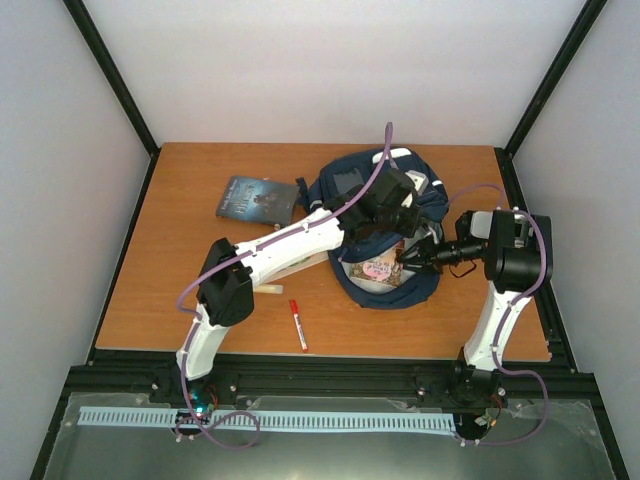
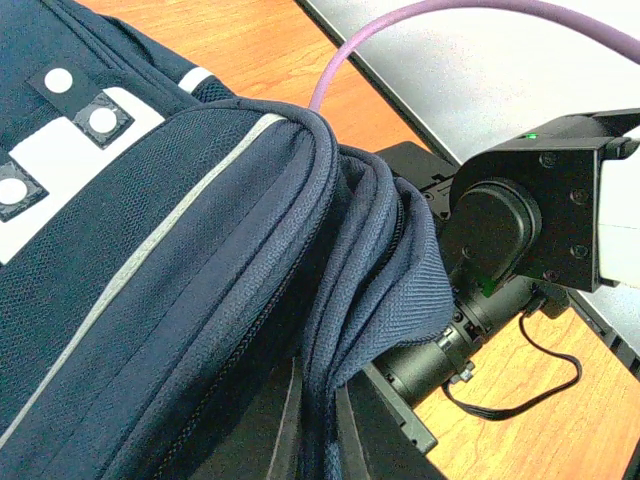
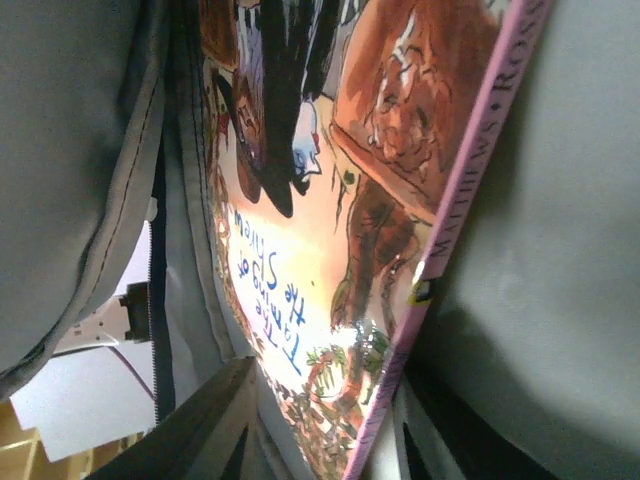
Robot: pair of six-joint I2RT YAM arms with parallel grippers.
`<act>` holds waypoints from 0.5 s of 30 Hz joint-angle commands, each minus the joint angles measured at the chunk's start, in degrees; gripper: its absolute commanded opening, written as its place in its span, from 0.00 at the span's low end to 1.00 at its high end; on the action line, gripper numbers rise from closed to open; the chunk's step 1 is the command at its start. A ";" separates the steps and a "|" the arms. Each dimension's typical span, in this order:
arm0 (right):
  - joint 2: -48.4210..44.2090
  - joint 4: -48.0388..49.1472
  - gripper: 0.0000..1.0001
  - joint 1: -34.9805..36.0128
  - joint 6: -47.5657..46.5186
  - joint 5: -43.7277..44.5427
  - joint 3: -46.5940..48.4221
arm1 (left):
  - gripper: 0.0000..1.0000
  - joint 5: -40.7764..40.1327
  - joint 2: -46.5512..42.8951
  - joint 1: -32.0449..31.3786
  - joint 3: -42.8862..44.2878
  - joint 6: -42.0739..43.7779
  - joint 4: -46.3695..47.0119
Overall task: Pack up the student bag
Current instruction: Place the book in the student bag.
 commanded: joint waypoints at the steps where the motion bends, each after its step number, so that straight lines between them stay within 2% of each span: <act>1: 1.12 2.41 0.42 1.15 2.21 -1.56 -0.17 | 0.01 0.65 -0.25 0.11 4.30 -0.72 3.10; 4: 1.73 4.18 0.50 1.88 5.06 -1.34 -0.07 | 0.01 0.86 -0.15 0.11 4.48 -0.84 3.04; 8: 1.76 6.99 0.48 3.63 7.84 -1.32 -0.43 | 0.01 1.18 -0.08 0.12 4.77 -1.07 3.00; 9: 1.85 7.49 0.44 4.14 8.02 -1.88 -0.43 | 0.01 1.24 -0.03 0.11 4.94 -1.12 2.95; 13: 1.43 9.94 0.20 4.67 9.43 -4.25 -0.39 | 0.01 1.41 0.13 0.11 5.36 -1.15 2.67; 15: 0.27 10.45 0.13 4.55 9.79 -4.54 -0.31 | 0.01 1.14 0.20 0.15 5.49 -1.06 2.36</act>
